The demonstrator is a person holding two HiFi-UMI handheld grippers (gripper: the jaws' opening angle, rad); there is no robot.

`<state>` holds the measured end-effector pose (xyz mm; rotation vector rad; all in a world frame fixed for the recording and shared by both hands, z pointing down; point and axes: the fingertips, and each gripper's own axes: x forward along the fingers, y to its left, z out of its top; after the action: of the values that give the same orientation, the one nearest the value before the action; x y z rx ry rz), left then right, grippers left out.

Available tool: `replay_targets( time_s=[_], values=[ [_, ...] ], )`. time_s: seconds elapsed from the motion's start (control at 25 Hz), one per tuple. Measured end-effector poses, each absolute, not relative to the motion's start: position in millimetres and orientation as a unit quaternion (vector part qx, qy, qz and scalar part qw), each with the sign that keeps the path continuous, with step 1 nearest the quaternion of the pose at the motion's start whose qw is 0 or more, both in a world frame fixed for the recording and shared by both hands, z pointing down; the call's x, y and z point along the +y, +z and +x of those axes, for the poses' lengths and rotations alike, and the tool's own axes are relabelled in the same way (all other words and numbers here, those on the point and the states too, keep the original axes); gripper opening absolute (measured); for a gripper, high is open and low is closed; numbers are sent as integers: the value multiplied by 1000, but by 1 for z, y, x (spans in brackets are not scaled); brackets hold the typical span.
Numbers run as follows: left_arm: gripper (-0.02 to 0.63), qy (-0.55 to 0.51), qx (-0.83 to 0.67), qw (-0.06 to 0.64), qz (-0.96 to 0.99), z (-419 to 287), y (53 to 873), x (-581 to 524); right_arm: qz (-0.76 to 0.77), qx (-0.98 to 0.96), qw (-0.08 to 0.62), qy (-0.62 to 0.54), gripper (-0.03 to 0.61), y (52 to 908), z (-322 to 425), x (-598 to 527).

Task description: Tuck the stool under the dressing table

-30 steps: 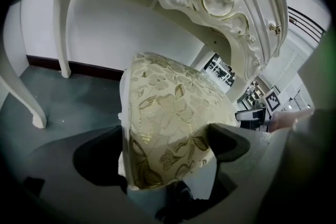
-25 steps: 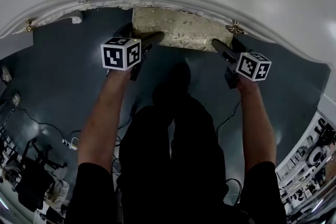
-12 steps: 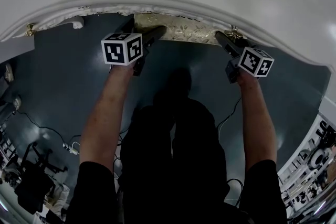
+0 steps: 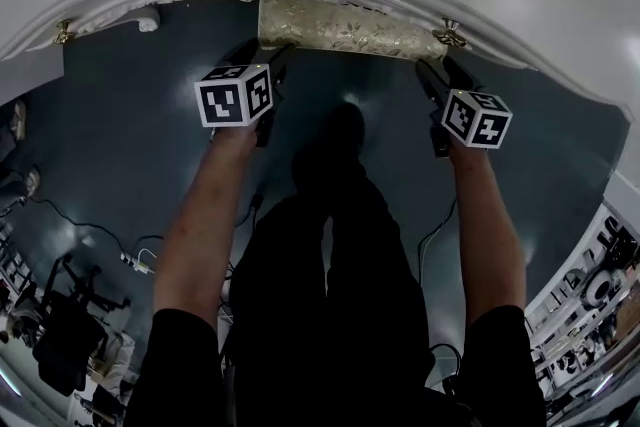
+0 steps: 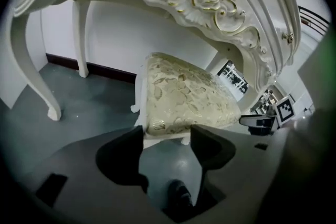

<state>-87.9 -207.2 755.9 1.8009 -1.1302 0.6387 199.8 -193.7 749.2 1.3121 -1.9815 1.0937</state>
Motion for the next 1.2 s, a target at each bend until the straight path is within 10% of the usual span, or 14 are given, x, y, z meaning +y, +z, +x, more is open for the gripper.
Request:
replay_targets(
  time_s=[1.2],
  values=[
    [238, 227, -533, 351, 736, -96, 755, -281, 553, -730, 224, 334, 232, 749, 200, -254]
  ],
)
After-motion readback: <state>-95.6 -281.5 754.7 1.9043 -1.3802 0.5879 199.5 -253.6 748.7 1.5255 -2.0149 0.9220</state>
